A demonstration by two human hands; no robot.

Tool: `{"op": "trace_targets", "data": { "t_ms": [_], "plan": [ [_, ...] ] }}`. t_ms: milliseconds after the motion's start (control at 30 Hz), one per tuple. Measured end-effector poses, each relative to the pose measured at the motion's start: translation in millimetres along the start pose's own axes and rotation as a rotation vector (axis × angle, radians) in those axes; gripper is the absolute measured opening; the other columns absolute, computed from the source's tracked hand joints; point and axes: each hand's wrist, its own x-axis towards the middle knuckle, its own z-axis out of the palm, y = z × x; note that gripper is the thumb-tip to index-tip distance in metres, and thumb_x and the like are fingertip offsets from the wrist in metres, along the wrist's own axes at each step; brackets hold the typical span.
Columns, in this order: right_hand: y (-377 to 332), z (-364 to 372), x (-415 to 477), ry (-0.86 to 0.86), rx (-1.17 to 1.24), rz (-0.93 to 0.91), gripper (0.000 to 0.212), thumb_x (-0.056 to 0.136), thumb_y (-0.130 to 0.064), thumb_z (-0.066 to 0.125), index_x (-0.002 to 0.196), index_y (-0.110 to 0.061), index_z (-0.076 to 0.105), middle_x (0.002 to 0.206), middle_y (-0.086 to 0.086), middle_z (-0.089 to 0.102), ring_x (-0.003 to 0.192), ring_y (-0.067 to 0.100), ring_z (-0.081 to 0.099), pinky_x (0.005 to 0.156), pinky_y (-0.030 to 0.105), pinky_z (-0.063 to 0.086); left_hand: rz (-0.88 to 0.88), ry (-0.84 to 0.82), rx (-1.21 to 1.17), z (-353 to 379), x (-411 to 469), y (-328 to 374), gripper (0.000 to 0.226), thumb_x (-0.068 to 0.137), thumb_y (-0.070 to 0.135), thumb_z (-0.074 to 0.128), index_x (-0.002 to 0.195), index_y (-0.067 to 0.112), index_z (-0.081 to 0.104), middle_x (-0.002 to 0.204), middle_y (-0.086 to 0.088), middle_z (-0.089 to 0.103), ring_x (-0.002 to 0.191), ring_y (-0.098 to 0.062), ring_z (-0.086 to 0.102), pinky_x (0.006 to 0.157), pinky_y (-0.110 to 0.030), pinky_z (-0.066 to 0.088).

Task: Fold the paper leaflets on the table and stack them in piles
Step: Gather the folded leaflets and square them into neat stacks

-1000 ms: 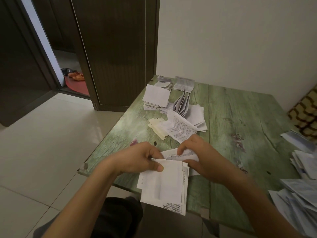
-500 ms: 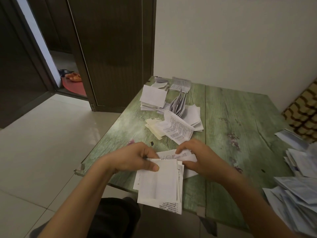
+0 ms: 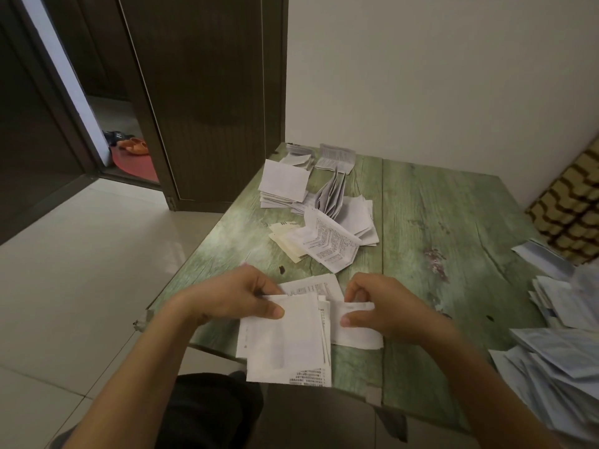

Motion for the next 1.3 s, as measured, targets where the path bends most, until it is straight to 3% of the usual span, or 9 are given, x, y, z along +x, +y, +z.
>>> {"op": "trace_targets", "data": {
  "t_ms": [100, 200, 333, 433, 533, 667, 867, 1067, 1300],
  "plan": [
    [1, -4, -3, -0.043, -0.025, 0.066, 0.022, 0.079, -0.031, 0.072, 0.089, -0.024, 0.053, 0.087, -0.014, 0.046, 0.075, -0.001, 0.043, 0.058, 0.015, 0.032, -0.08, 0.014, -0.009, -7, -4, -6, 0.013, 0.091, 0.017, 0.059, 0.088, 0.022, 0.07, 0.093, 0.007, 0.072, 0.101, -0.014, 0.066, 0.095, -0.026, 0.046],
    [3, -13, -8, 0.005, -0.113, 0.052, 0.017, 0.084, -0.03, 0.067, 0.078, -0.023, 0.052, 0.083, -0.011, 0.049, 0.071, 0.002, 0.044, 0.057, 0.017, 0.031, -0.13, 0.053, -0.007, -7, -3, -8, 0.014, 0.091, 0.019, 0.059, 0.096, 0.012, 0.071, 0.091, 0.016, 0.065, 0.129, -0.021, 0.045, 0.104, -0.038, 0.039],
    [-1, -42, -23, 0.12, 0.1, 0.02, 0.011, 0.084, -0.021, 0.066, 0.074, -0.019, 0.06, 0.075, -0.004, 0.059, 0.065, 0.005, 0.055, 0.055, 0.016, 0.041, -0.133, 0.103, -0.011, -3, -4, -2, 0.011, 0.092, 0.019, 0.057, 0.092, 0.024, 0.067, 0.098, 0.006, 0.067, 0.101, -0.012, 0.063, 0.092, -0.028, 0.049],
    [-20, -50, -32, 0.008, 0.351, -0.092, 0.008, 0.078, -0.018, 0.071, 0.072, -0.016, 0.065, 0.07, -0.003, 0.065, 0.062, 0.002, 0.059, 0.055, 0.014, 0.047, -0.088, 0.153, -0.023, 0, -8, 2, 0.014, 0.092, 0.019, 0.057, 0.086, 0.028, 0.064, 0.091, 0.008, 0.067, 0.087, -0.009, 0.066, 0.081, -0.026, 0.053],
    [-37, -23, -27, -0.033, 0.19, -0.213, 0.013, 0.075, -0.027, 0.072, 0.07, -0.029, 0.06, 0.096, -0.015, 0.058, 0.087, -0.006, 0.054, 0.075, 0.01, 0.045, 0.003, 0.249, -0.013, 3, -14, 13, 0.012, 0.092, 0.018, 0.056, 0.093, 0.026, 0.066, 0.093, 0.007, 0.067, 0.084, -0.008, 0.065, 0.073, -0.026, 0.054],
    [-44, 10, -16, 0.199, 0.103, -0.344, 0.025, 0.075, -0.029, 0.074, 0.07, -0.039, 0.052, 0.122, -0.025, 0.035, 0.115, -0.01, 0.033, 0.093, 0.005, 0.032, 0.099, 0.47, 0.148, 7, -21, 32, 0.023, 0.093, 0.017, 0.056, 0.113, 0.02, 0.065, 0.107, 0.008, 0.064, 0.096, -0.009, 0.059, 0.082, -0.028, 0.052],
    [-33, 24, -6, 0.429, -0.016, -0.475, 0.012, 0.078, -0.022, 0.07, 0.076, -0.021, 0.058, 0.081, -0.021, 0.046, 0.078, -0.002, 0.047, 0.076, 0.004, 0.038, 0.165, 0.537, 0.441, 13, -23, 32, 0.027, 0.093, 0.025, 0.052, 0.118, 0.026, 0.062, 0.113, 0.01, 0.058, 0.097, -0.008, 0.054, 0.079, -0.027, 0.051],
    [-21, 36, -4, 0.478, -0.081, -0.5, 0.016, 0.081, -0.031, 0.051, 0.078, -0.017, 0.057, 0.08, -0.012, 0.049, 0.075, 0.001, 0.044, 0.067, 0.009, 0.037, 0.124, 0.429, 0.598, 30, -14, 34, 0.055, 0.079, 0.066, 0.05, 0.116, 0.026, 0.058, 0.102, 0.008, 0.055, 0.091, -0.009, 0.053, 0.079, -0.029, 0.046],
    [-31, 45, -7, 0.536, 0.203, -0.421, 0.015, 0.076, -0.037, 0.065, 0.08, -0.024, 0.061, 0.085, -0.013, 0.052, 0.08, 0.001, 0.052, 0.07, 0.01, 0.041, 0.188, 0.437, 0.52, 32, -7, 30, 0.013, 0.089, 0.023, 0.058, 0.101, 0.023, 0.062, 0.086, 0.011, 0.053, 0.083, -0.011, 0.054, 0.075, -0.024, 0.042]
  ]
}}
